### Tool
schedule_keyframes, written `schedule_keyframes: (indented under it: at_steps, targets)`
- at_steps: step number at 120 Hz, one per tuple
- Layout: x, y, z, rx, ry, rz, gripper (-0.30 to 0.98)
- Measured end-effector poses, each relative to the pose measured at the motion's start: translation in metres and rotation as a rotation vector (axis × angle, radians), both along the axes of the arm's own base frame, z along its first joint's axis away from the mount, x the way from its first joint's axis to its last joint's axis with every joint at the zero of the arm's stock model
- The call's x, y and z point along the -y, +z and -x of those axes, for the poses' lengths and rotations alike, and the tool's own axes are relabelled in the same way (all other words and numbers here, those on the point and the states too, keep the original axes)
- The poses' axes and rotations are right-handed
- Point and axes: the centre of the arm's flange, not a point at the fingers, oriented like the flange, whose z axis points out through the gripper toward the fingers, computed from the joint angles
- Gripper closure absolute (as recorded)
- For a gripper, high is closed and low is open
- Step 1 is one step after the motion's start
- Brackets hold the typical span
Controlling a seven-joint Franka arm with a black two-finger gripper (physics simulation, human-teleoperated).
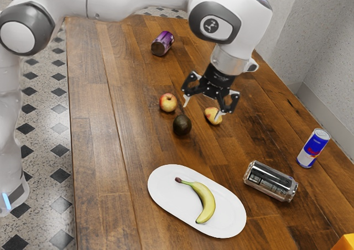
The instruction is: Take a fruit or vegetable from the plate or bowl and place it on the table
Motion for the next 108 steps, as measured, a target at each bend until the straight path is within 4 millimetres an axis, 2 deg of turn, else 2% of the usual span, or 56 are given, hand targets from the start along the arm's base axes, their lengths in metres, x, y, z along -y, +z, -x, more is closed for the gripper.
schedule_keyframes:
  at_steps: [10,32,62,88,108]
  targets:
    - [0.009,-0.023,0.005,0.01,0.035,-0.005,0.0]
    - [0.025,-0.039,0.01,0.07,0.095,0.004,0.0]
    - [0.049,-0.042,0.013,0.126,0.137,0.021,0.0]
    - [0.068,-0.055,0.02,0.145,0.152,0.033,0.0]
    - [0.088,-0.071,0.016,0.151,0.149,0.052,0.0]
